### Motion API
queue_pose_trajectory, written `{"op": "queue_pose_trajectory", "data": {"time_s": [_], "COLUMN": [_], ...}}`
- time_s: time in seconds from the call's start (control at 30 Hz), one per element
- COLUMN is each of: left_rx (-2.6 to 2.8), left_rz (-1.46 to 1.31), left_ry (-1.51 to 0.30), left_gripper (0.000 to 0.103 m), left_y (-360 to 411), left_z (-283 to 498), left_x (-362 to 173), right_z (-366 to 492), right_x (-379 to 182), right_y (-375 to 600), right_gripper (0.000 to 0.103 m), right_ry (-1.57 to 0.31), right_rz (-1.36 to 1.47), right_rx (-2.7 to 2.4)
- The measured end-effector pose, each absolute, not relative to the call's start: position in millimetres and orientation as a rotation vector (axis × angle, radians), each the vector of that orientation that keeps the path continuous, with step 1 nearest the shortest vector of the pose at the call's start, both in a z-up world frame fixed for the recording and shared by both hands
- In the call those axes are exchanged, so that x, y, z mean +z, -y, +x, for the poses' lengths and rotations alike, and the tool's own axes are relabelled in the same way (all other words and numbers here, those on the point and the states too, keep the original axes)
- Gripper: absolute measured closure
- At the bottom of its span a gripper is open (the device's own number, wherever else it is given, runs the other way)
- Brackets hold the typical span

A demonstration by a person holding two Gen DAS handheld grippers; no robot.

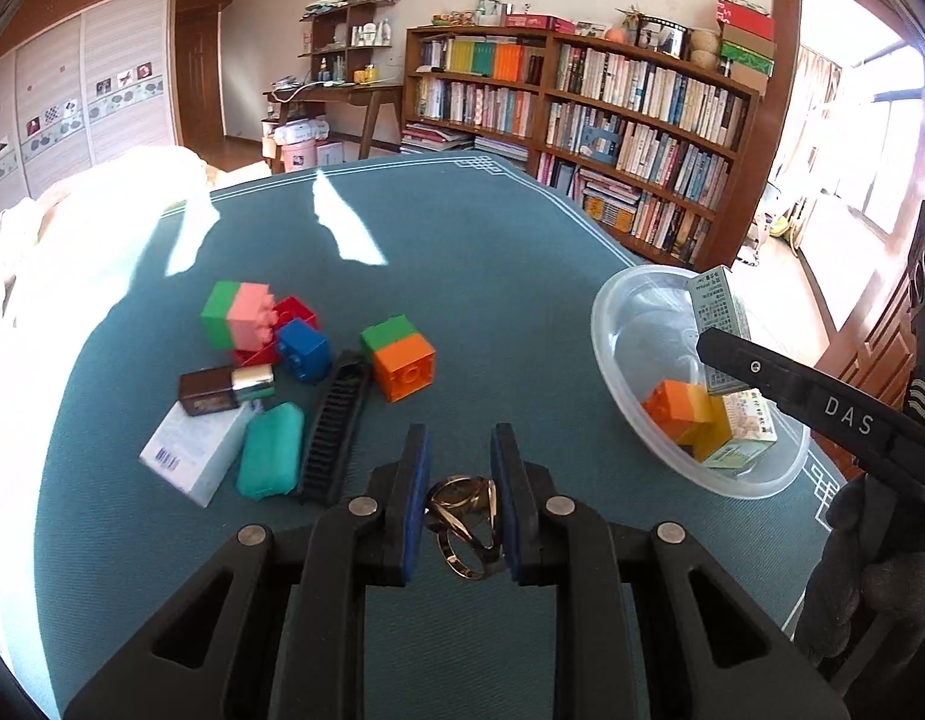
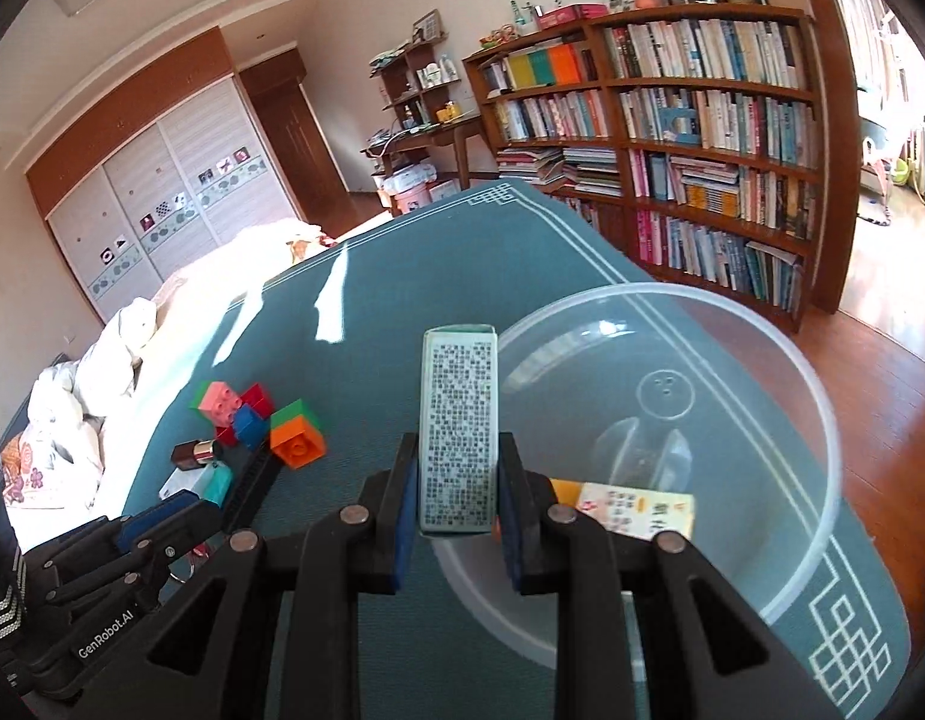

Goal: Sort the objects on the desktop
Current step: 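Grasp the small white patterned box with the right gripper and lift it over the bowl, then lower the patterned box into the bowl and open the right gripper while the left carries the ring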

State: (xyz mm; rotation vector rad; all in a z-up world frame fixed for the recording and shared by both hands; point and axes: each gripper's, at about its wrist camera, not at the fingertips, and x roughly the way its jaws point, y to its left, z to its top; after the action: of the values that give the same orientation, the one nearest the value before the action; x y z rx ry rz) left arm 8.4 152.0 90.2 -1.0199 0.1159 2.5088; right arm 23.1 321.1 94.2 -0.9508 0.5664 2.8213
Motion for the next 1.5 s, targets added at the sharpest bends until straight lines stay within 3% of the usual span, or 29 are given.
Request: {"op": "queue_pose_trajectory", "data": {"time_s": [0.67, 0.73, 0.8, 0.83, 0.93, 1.5], "left_rx": [2.301, 2.296, 2.298, 2.305, 2.327, 2.433], "left_rz": [-0.997, -1.008, -1.015, -1.01, -0.987, -0.958], "left_ry": [-0.167, -0.161, -0.177, -0.185, -0.211, -0.232], "left_gripper": [0.079, 0.073, 0.057, 0.056, 0.056, 0.056], "left_y": [-294.2, -296.9, -299.7, -300.5, -298.1, -270.3], "left_z": [-35.9, -39.8, -41.4, -41.3, -39.5, -43.0], "left_x": [89.2, 87.0, 86.0, 86.1, 86.3, 94.0], "right_z": [34.5, 35.6, 36.3, 36.7, 38.5, 38.9], "right_x": [67.2, 64.2, 63.5, 63.3, 64.1, 67.5], "right_y": [-409.2, -412.4, -414.3, -414.9, -413.6, -392.6], "right_gripper": [0.076, 0.074, 0.067, 0.064, 0.055, 0.055], "right_ry": [-0.618, -0.624, -0.631, -0.636, -0.642, -0.603], "right_rz": [-0.91, -0.912, -0.909, -0.906, -0.894, -0.899], "right_rx": [2.579, 2.558, 2.55, 2.547, 2.539, 2.555]}}
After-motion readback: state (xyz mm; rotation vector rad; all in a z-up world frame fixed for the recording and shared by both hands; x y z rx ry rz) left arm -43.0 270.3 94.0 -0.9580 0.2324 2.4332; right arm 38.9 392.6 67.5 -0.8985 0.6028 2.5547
